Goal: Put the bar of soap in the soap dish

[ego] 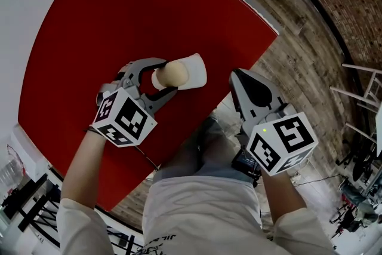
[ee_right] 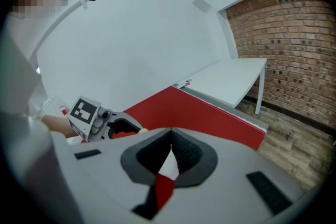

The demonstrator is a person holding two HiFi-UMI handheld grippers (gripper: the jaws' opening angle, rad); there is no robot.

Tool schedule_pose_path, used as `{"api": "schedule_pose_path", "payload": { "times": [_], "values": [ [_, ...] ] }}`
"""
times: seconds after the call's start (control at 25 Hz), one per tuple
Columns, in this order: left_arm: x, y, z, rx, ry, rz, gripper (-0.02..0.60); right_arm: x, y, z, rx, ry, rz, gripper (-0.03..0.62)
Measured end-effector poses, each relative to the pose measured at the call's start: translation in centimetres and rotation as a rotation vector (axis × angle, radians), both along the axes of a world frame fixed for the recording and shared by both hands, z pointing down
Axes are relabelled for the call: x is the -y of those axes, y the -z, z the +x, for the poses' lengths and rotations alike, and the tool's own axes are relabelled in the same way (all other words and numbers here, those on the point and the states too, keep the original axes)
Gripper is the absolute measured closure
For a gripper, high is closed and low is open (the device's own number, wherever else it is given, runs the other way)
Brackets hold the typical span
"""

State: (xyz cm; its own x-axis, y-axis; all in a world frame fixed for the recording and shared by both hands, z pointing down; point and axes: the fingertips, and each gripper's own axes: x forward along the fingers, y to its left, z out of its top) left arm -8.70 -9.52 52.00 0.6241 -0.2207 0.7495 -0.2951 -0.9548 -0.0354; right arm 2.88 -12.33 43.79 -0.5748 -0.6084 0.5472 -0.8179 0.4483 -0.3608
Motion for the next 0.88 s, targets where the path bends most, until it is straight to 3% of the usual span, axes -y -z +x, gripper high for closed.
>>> {"api": "schedule_pose_path", "payload": {
  "times": [0.88],
  "values": [
    [-0.8,-5.1,1.5,0.067,-0.074,-0.061,0.321,-1.1,-2.3,1.2,0.004,-0.029,-0.036,0.590]
  ]
}}
